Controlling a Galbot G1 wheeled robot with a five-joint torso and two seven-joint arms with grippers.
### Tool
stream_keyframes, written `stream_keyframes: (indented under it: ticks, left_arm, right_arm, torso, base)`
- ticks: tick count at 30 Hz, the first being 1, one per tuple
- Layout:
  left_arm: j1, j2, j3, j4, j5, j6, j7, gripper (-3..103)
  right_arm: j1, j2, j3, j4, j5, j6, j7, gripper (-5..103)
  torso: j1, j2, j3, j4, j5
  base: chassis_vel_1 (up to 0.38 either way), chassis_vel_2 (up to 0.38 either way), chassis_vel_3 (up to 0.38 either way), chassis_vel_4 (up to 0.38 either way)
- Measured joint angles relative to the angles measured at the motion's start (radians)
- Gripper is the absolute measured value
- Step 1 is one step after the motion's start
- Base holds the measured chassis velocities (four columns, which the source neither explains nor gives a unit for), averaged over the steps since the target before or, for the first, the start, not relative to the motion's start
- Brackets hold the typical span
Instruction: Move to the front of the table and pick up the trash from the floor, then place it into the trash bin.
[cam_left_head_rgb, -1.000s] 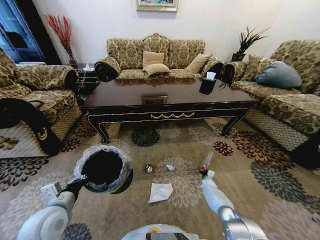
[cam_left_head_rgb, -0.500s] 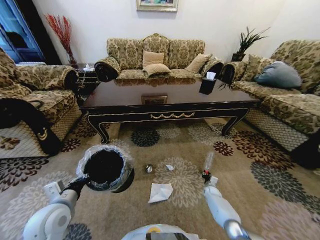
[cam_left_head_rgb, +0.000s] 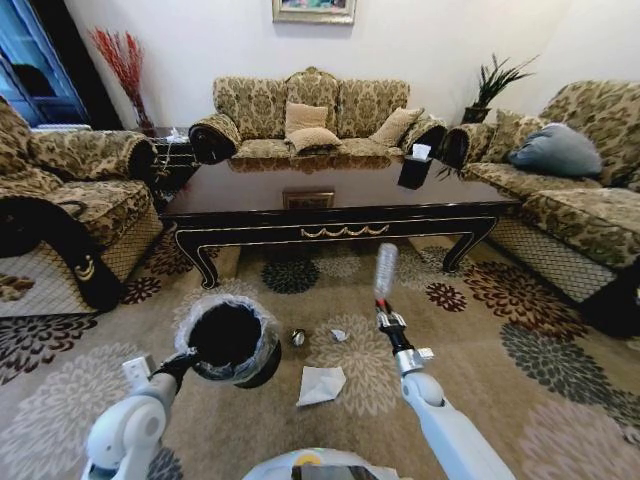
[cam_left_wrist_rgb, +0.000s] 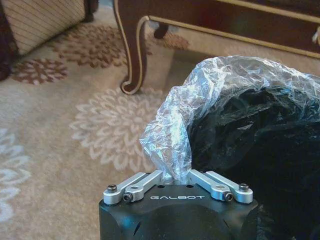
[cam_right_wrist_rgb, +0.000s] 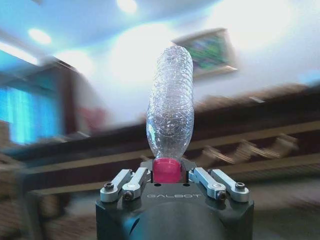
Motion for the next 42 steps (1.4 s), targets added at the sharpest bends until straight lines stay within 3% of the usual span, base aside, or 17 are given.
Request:
stream_keyframes:
  ticks: [8,10,12,14,20,37,40,42]
  left_arm:
    - [-0.021,0.002,0.080,0.033,0.018,0.000,0.004,2]
    - [-0.030,-0.004,0.118,0.058,0.034,0.000,0.004,2]
    - [-0.032,-0.006,0.125,0.062,0.037,0.000,0.004,2]
    - [-0.038,-0.021,0.150,0.074,0.050,0.000,0.004,2]
    - [-0.036,-0.040,0.173,0.078,0.071,0.000,0.003,2]
    - [-0.009,-0.066,0.179,0.013,0.060,0.000,0.000,2]
    - [-0.007,-0.065,0.170,0.007,0.059,0.000,0.000,2]
    - [-0.004,-0.064,0.158,-0.001,0.056,0.000,0.000,2]
  right_arm:
    - [0.029,-0.071,-0.183,0.156,-0.011,0.030,-0.026,27]
    - [0.063,-0.114,-0.302,0.202,-0.028,0.030,-0.026,27]
    - [0.070,-0.121,-0.326,0.209,-0.032,0.030,-0.026,27]
    - [0.101,-0.149,-0.422,0.234,-0.052,0.033,-0.030,27]
    - [0.138,-0.159,-0.512,0.234,-0.124,0.052,-0.054,27]
    - [0.108,-0.146,-0.526,0.193,-0.196,0.068,-0.042,25]
    - [0.102,-0.146,-0.519,0.201,-0.202,0.068,-0.034,28]
    - [0.091,-0.146,-0.508,0.207,-0.210,0.069,-0.033,39]
  torso:
    - [0.000,0.000,0.000,-0.0001,0.0003]
    - [0.000,0.000,0.000,0.0002,0.0003]
    - [0.000,0.000,0.000,0.0001,0.0003]
    - [0.000,0.000,0.000,-0.0002,0.0002]
    - [0.000,0.000,0.000,0.0000,0.0003]
    - [0.000,0.000,0.000,-0.0002,0.0003]
    - [0.000,0.000,0.000,-0.0001,0.0003]
    - [0.000,0.000,0.000,0.0000,0.0003]
  base:
    - [0.000,0.000,0.000,0.000]
    - [0.000,0.000,0.000,0.000]
    - [0.000,0.000,0.000,0.000]
    - [0.000,0.000,0.000,0.000]
    - [0.000,0.000,0.000,0.000]
    - [0.000,0.000,0.000,0.000]
    - [0.000,0.000,0.000,0.000]
    - [0.000,0.000,0.000,0.000]
